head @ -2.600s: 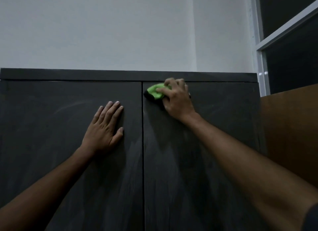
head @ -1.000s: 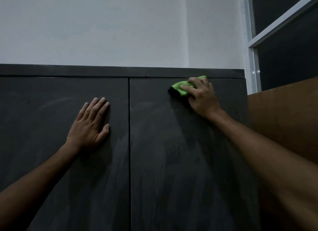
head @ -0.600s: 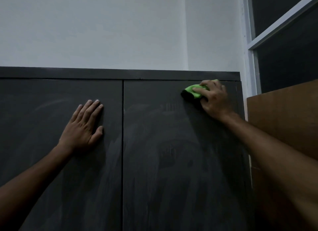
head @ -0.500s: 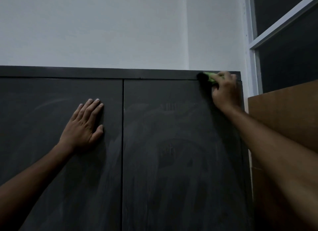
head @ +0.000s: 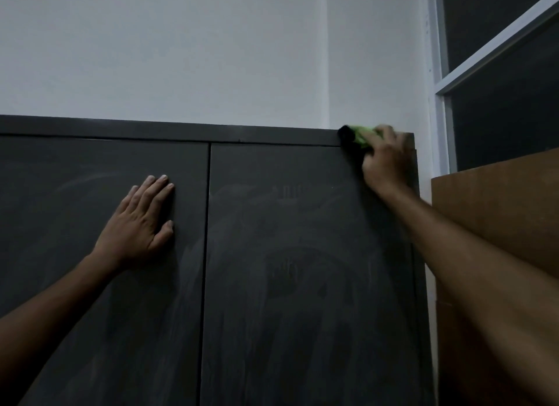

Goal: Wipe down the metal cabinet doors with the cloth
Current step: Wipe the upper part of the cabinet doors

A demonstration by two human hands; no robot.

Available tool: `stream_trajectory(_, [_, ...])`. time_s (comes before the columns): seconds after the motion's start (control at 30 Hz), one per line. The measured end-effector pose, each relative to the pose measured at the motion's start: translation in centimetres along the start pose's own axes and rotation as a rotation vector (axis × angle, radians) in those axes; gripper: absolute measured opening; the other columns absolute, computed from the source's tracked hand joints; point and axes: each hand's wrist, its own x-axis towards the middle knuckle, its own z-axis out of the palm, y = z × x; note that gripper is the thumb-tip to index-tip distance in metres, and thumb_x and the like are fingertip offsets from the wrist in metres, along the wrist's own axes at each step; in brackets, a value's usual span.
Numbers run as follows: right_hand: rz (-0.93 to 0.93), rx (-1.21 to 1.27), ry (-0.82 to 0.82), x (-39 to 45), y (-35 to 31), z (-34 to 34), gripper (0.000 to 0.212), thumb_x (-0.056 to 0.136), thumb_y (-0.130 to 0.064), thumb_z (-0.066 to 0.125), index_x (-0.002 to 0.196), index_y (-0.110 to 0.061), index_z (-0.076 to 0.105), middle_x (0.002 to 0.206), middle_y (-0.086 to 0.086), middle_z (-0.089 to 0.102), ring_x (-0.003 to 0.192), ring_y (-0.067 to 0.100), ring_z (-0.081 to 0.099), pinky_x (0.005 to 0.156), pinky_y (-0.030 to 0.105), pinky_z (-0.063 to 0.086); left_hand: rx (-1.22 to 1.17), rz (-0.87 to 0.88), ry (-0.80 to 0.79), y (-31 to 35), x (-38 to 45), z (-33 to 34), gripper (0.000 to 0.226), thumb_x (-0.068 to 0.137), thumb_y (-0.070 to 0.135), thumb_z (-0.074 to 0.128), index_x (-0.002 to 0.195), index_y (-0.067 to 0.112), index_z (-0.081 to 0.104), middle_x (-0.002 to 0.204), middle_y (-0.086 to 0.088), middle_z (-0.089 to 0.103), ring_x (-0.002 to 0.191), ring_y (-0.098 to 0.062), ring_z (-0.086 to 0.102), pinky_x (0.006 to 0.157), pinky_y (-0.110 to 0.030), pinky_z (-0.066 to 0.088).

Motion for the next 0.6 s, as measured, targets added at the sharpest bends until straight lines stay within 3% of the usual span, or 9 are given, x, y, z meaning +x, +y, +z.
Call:
stream_trajectory(0.13, [-0.333,-0.034,-0.149,-3.7,2.0,-0.6,0.047,0.082,-0.004,0.067,0.127,-0.018,0.07,0.131,0.011,0.058,0.119,0.037,0.047,0.092,0.047,0.041,-0.002,0.0,0.002,-0.1,-0.1,0.2,0.081,0.097,0.05,0.035,0.164,0.006,0.028,0.172,-0.015,0.024,0.161,-0.03,0.015,0.132,-0.039,0.001])
stream_trajectory(0.2, [-0.246,-0.08,-0.115,-2.8,3.9,-1.3,0.042,0.086,-0.003,0.066,0.125,-0.016,0.069,0.129,0.011,0.057,0.118,0.036,0.048,0.092,0.049,0.043,-0.003,0.007,-0.013,-0.4,-0.1,0.2,0.082,0.097,0.052,0.034,0.165,0.007,0.025,0.173,-0.014,0.021,0.162,-0.029,0.013,0.132,-0.038,-0.001])
stream_trajectory(0.33, [0.103,0.001,0.054,0.9,3.5,-0.9,0.045,0.093,0.004,0.051,0.13,-0.017,0.065,0.129,0.009,0.053,0.122,0.034,0.045,0.101,0.045,0.043,0.006,0.013,-0.041,-0.5,-0.1,0.1,0.083,0.098,0.054,0.031,0.166,0.007,0.021,0.174,-0.012,0.015,0.162,-0.028,0.009,0.133,-0.04,0.0])
stream_trajectory(0.4, [0.038,-0.003,0.028,-0.1,2.7,-0.7,0.051,0.09,0.004,0.053,0.135,-0.02,0.062,0.132,0.008,0.051,0.123,0.034,0.043,0.101,0.045,0.042,0.0,0.006,-0.049,-0.4,-0.1,0.0,0.083,0.098,0.054,0.031,0.166,0.007,0.021,0.174,-0.012,0.015,0.162,-0.029,0.009,0.132,-0.048,0.007])
stream_trajectory(0.5, [-0.226,-0.072,-0.1,-3.3,4.8,-1.4,0.05,0.084,-0.002,0.065,0.132,-0.016,0.065,0.129,0.013,0.053,0.118,0.036,0.045,0.095,0.045,0.041,-0.004,0.003,-0.059,-0.2,-0.2,-0.1,0.084,0.098,0.055,0.03,0.166,0.006,0.021,0.174,-0.012,0.014,0.162,-0.028,0.008,0.132,-0.049,0.007])
stream_trajectory(0.53, [-0.248,-0.104,-0.119,-3.4,5.9,-1.8,0.046,0.085,-0.003,0.067,0.129,-0.015,0.066,0.127,0.013,0.054,0.116,0.036,0.046,0.093,0.044,0.041,-0.005,0.005,-0.056,-0.2,-0.2,0.0,0.083,0.098,0.054,0.03,0.166,0.006,0.021,0.174,-0.012,0.014,0.162,-0.028,0.008,0.132,-0.048,0.006])
stream_trajectory(0.6, [-0.1,-0.097,-0.067,-1.6,6.8,-2.4,0.038,0.088,-0.002,0.064,0.125,-0.014,0.065,0.123,0.013,0.054,0.114,0.036,0.047,0.092,0.041,0.04,-0.002,0.007,-0.049,-0.2,-0.2,0.1,0.083,0.098,0.053,0.03,0.166,0.005,0.02,0.175,-0.012,0.014,0.162,-0.028,0.008,0.132,-0.048,0.006])
